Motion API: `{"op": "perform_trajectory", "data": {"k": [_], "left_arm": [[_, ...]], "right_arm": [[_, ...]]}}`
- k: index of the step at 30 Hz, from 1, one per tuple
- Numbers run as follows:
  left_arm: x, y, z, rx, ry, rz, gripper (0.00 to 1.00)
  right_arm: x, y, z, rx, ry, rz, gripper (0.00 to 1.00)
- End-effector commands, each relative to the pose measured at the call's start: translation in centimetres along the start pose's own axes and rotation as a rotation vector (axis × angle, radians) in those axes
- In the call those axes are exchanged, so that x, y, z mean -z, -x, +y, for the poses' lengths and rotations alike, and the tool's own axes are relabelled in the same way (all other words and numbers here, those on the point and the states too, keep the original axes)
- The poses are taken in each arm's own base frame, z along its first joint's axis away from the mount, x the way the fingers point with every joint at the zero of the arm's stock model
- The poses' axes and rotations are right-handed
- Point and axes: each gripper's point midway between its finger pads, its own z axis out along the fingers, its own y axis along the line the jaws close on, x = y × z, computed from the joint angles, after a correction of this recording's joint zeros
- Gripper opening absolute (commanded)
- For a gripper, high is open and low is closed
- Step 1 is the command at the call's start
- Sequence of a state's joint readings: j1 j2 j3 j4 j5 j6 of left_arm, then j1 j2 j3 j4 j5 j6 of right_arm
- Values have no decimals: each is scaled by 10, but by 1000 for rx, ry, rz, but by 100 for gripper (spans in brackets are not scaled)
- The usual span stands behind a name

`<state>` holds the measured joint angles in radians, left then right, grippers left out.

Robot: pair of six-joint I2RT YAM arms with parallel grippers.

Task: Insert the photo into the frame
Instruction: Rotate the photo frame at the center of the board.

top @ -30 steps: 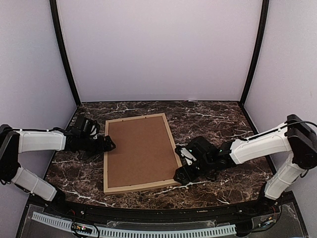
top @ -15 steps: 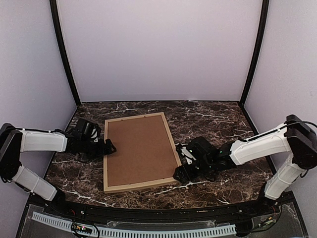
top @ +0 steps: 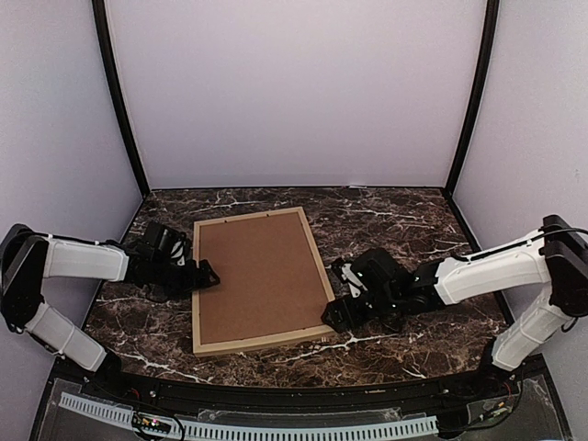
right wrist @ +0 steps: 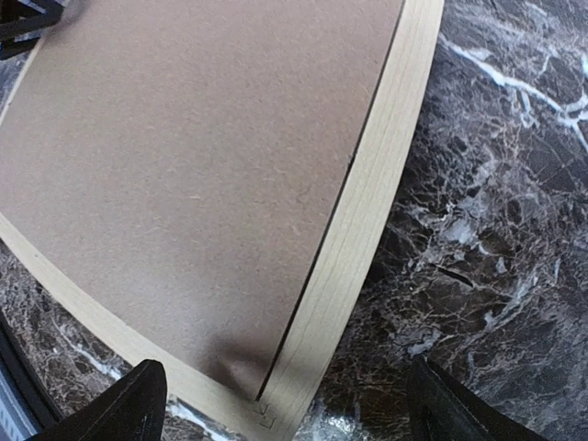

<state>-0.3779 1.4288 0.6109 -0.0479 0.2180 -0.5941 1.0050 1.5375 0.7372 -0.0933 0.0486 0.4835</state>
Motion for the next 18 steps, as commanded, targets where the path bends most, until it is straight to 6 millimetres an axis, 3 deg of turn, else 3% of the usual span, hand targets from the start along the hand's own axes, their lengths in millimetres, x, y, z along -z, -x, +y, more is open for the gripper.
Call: {"op": "perform_trajectory", "data": {"k": [1,5,11,18], "left_arm": [[-3,-5,-17,25,-97,42,93],[-3,-13,-31,58,-191,64,93],[3,-39,-55,62,-286,101,91],[9,-90,-120,-108,-446,246,86]], "right_arm": [[20,16,5,0,53,-73,93],[30,22,-6,-18,43,-92,94],[40,35,-47,-104,-52,-105,94],[48,44,-100,-230,-167,-108,94]]}}
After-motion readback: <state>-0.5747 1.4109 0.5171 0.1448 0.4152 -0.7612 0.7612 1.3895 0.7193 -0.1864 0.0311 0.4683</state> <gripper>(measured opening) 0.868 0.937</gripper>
